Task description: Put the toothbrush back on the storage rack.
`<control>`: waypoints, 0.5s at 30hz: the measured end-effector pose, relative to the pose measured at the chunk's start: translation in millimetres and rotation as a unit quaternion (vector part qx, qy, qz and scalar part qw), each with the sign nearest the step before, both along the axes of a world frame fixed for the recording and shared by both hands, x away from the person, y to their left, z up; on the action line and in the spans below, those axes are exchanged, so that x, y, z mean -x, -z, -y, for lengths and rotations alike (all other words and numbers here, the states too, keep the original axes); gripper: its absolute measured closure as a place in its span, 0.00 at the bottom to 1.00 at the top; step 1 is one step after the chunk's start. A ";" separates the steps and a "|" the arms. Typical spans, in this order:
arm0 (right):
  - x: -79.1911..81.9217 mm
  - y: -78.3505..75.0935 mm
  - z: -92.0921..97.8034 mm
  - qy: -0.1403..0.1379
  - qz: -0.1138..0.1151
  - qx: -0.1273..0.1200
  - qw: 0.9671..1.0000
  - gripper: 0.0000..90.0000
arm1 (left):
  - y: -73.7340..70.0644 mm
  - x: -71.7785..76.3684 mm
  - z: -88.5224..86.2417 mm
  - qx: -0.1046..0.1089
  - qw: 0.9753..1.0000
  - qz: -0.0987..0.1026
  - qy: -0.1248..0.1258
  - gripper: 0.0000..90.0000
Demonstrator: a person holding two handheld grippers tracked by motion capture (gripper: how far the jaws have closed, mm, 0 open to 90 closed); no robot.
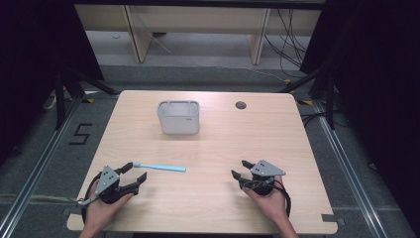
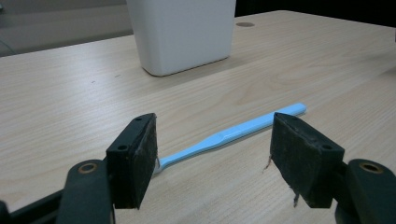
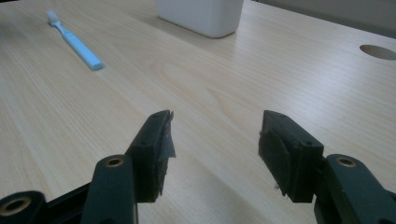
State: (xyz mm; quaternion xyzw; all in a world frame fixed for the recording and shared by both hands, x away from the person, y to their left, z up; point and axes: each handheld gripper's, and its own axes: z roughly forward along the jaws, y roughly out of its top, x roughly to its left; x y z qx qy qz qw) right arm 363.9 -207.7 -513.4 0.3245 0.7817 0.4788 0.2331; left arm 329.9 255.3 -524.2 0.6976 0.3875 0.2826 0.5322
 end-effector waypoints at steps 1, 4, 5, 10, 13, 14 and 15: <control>0.4 0.8 0.7 -0.001 -0.002 -0.004 1.000 0.49 | -0.1 -0.3 -0.1 -0.002 1.000 -0.001 0.003 0.36; 0.6 1.7 3.9 -0.001 -0.005 -0.008 1.000 0.49 | -0.7 -0.7 -0.7 -0.002 1.000 -0.004 0.003 0.36; 0.1 1.2 5.9 0.002 0.004 -0.003 1.000 0.49 | -0.1 -1.8 -0.9 0.004 1.000 0.000 0.006 0.36; 0.2 -2.6 9.9 0.006 0.002 -0.012 1.000 0.49 | -0.5 -3.8 -1.3 0.005 1.000 -0.004 0.002 0.36; 2.5 -3.1 10.7 0.012 -0.002 -0.020 1.000 0.49 | -0.5 -4.9 -2.0 0.008 1.000 -0.006 0.001 0.36; 3.3 -3.3 11.3 0.013 -0.007 -0.021 1.000 0.49 | -0.7 -4.7 -2.4 0.007 1.000 -0.007 0.000 0.36; 3.7 -3.1 12.2 0.018 -0.003 -0.021 1.000 0.49 | -0.7 -4.8 -2.8 0.007 1.000 -0.007 0.001 0.36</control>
